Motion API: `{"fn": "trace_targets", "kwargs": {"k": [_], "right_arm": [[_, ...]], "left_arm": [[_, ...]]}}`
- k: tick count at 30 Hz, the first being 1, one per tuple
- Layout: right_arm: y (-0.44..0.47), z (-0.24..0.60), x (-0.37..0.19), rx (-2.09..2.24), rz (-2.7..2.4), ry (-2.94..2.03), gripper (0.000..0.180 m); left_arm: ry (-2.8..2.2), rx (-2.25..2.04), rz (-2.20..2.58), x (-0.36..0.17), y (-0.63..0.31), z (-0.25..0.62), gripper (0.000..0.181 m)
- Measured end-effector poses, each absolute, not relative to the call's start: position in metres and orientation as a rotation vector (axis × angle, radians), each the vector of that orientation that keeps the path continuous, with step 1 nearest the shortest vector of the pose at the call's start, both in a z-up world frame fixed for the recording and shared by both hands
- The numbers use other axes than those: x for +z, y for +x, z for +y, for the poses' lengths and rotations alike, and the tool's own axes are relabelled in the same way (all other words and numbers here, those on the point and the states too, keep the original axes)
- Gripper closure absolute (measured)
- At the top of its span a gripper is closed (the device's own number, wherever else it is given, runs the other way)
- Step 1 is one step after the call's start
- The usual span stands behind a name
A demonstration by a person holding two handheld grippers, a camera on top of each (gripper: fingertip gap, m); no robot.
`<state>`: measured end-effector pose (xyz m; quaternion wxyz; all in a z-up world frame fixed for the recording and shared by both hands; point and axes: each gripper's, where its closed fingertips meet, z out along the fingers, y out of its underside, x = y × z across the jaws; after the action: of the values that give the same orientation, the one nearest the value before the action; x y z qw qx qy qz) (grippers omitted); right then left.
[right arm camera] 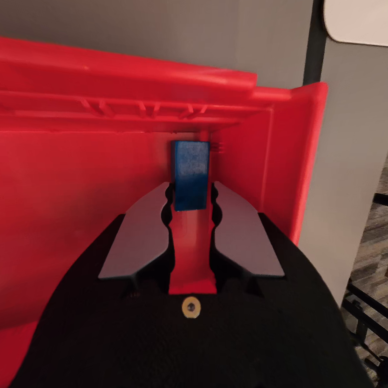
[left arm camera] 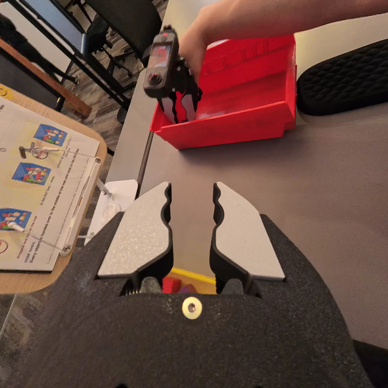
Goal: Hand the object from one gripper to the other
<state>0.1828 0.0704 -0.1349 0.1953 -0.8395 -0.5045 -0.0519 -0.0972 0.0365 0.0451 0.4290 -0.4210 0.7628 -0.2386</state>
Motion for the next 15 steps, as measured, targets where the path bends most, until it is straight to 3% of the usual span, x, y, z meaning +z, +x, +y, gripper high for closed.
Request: {"fn": "trace_targets", "kwargs": {"k": [4, 7, 13, 15], "right_arm": [[0.179, 0.072, -0.099, -0.231, -1.323, -2.239, 0.144], [0.165, 0.071, -0.040, -0.251, -1.127, -2.057, 0.144], [0.113, 0.042, 0.080, -0.195, -0.765, -1.730, 0.140], [0.097, 0.029, 0.099, -0.188, -0.731, -1.688, 0.140]], "left_arm": [[-1.195, -0.411, 1.802, 0.052, -0.136, 0.082, 0.143], [-1.410, -0.226, 1.679, 0.049, -0.184, 0.131, 0.143], [-1.874, -0.213, 1.685, -0.014, -0.237, 0.167, 0.144], [-2.029, -0.117, 1.697, -0.039, -0.248, 0.178, 0.157]]}}
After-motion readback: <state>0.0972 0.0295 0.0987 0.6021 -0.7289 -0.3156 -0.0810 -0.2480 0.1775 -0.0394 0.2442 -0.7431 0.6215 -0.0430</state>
